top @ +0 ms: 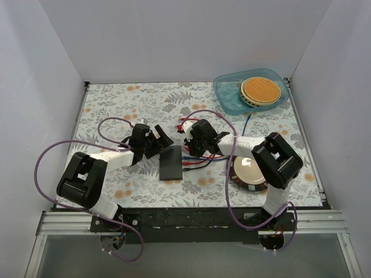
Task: Insert the plug into the switch port
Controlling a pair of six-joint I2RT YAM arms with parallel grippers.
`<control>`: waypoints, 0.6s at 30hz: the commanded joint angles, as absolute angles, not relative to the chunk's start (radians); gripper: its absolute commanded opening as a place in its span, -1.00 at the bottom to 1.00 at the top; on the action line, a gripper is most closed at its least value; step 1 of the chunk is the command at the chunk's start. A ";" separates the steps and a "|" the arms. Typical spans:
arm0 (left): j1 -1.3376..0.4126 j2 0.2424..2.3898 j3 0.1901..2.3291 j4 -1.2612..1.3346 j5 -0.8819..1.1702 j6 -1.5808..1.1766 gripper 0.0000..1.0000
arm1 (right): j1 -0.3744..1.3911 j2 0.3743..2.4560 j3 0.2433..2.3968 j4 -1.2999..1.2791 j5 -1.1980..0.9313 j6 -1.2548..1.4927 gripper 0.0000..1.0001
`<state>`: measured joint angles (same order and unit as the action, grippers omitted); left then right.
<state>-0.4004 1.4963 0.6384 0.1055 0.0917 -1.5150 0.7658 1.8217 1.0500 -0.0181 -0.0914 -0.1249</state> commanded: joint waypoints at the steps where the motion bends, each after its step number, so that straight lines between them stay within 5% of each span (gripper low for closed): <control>1: -0.396 1.566 0.695 0.195 0.196 -1.502 0.84 | 0.762 1.828 1.083 -0.067 -0.129 -0.143 -0.97; 18: -0.382 1.617 0.810 0.166 0.244 -1.436 0.96 | 0.811 1.839 1.149 -0.205 -0.212 -0.187 -0.97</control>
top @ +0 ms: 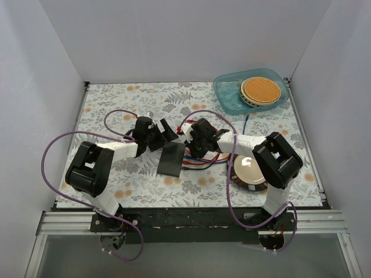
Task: Insert the plug into the switch port
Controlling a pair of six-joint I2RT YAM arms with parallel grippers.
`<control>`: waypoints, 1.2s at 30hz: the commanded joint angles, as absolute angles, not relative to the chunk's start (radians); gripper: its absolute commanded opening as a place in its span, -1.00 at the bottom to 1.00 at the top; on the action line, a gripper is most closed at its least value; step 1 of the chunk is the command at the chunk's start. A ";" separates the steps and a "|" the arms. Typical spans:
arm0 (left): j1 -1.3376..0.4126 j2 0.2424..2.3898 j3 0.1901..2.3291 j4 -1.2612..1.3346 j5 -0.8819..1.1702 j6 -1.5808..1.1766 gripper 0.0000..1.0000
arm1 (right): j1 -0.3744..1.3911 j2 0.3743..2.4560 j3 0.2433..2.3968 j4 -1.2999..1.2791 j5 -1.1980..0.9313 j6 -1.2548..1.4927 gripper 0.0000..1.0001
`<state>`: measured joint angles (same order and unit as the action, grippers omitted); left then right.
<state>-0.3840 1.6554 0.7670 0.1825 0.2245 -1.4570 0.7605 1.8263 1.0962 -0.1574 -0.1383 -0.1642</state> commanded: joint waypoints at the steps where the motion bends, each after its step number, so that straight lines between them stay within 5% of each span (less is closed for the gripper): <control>1: -0.379 1.618 0.810 0.166 0.247 -1.434 0.96 | 0.818 1.844 1.155 -0.209 -0.212 -0.187 -0.97; 26: -0.370 1.592 0.792 0.091 0.209 -1.376 0.96 | 0.830 1.841 1.195 -0.272 -0.011 -0.141 -0.97; 36: -0.370 1.601 0.759 0.110 0.219 -1.384 0.96 | 0.828 1.836 1.195 -0.298 -0.109 -0.166 -0.97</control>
